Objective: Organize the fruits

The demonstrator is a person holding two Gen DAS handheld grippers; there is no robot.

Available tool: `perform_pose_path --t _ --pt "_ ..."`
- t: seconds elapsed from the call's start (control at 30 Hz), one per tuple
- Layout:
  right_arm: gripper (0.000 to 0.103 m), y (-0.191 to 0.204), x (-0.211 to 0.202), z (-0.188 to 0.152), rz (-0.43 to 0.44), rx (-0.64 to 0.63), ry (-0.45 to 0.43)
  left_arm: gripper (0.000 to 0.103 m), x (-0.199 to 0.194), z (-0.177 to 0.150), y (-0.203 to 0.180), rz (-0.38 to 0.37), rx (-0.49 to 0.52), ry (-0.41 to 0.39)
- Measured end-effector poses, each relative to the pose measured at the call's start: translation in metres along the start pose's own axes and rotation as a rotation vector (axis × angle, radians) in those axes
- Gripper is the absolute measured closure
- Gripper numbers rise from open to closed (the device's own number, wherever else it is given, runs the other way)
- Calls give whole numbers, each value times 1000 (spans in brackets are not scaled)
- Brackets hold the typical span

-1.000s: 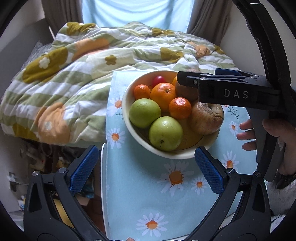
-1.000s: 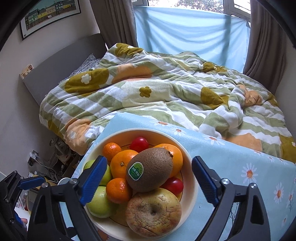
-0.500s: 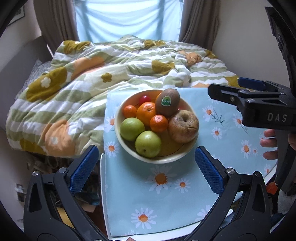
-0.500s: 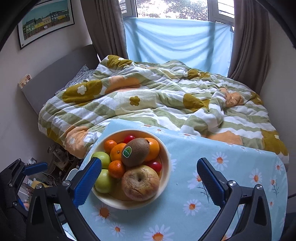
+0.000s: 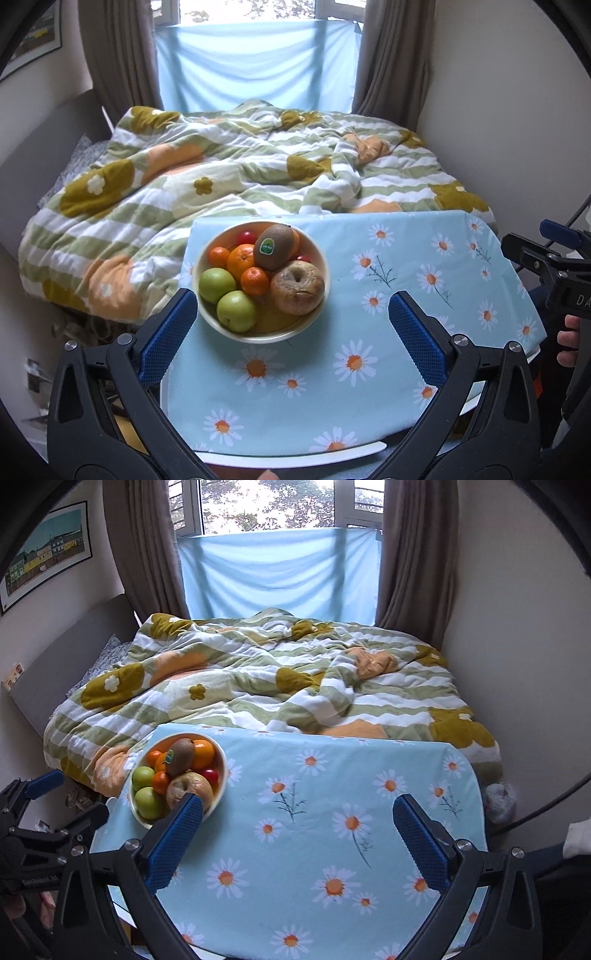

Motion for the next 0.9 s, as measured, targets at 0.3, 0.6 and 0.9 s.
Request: perform_pose_path --t 0.3,0.6,0.9 --pt "1 -32 -18 -18 -47 31 -11 0 -14 -3 -24 4 2 -45" --pt "1 -40 -22 -23 -43 40 -20 0 -16 -1 -34 15 3 -65" --pt "1 -44 -22 -23 -40 50 -17 0 -15 2 -38 21 6 -70"
Point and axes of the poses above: each gripper's, at about its wrist camera, not at the fingertips, and x roughly the way its jaws point, y to its left, z to its top, the point moved 2 cm from there along x, roughly the way its jaws point, and after that the axes turned 6 degrees about -x, right-handed, at the moved point
